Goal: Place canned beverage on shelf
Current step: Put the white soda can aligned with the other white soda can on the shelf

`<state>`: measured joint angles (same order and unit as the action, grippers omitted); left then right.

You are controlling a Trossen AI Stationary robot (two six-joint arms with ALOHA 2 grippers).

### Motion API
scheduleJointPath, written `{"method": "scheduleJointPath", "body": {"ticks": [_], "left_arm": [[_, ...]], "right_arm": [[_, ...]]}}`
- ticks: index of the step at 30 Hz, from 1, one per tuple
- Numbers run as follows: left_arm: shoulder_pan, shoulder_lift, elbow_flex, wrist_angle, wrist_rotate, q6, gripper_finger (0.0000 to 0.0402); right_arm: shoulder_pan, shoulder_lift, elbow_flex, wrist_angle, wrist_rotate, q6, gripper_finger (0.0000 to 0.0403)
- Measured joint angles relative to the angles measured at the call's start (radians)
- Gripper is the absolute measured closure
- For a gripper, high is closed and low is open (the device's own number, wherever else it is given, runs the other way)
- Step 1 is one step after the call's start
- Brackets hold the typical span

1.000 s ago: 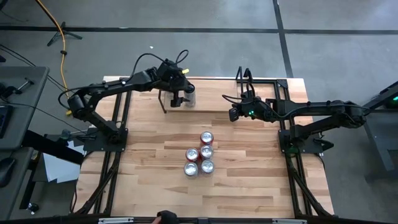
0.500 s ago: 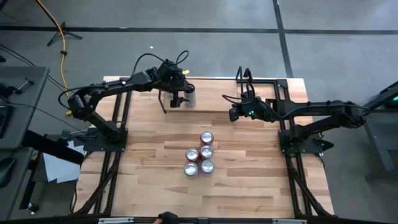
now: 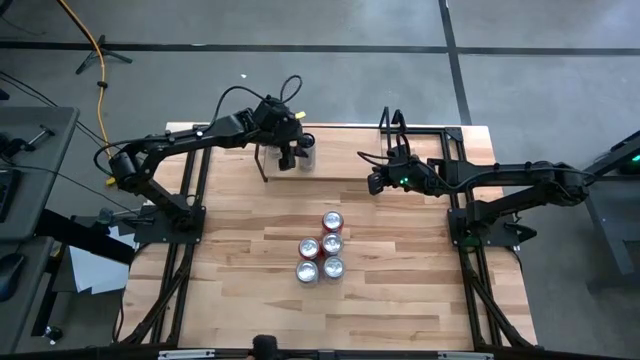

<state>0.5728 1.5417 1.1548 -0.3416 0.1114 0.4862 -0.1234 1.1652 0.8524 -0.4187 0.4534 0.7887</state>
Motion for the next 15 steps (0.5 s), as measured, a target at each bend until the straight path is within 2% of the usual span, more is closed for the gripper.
{"method": "scheduleJointPath", "body": {"ticks": [5,8,15], "left_arm": [[0.0,-0.006,0.021,-0.005,-0.134,-0.254,0.0237],[-0.017,-0.008,0.035,0.008,-0.249,-0.382,0.0233],[-0.078,-0.008,0.037,-0.002,-0.46,-0.563,0.0232]], "right_arm": [[0.0,0.0,0.0,0.0,0.0,-0.001,0.0402],[0.0,0.0,0.0,0.0,0.0,-0.002,0.0402],[0.0,0.0,0.0,-0.001,0.018,-0.003,0.0402]]}}
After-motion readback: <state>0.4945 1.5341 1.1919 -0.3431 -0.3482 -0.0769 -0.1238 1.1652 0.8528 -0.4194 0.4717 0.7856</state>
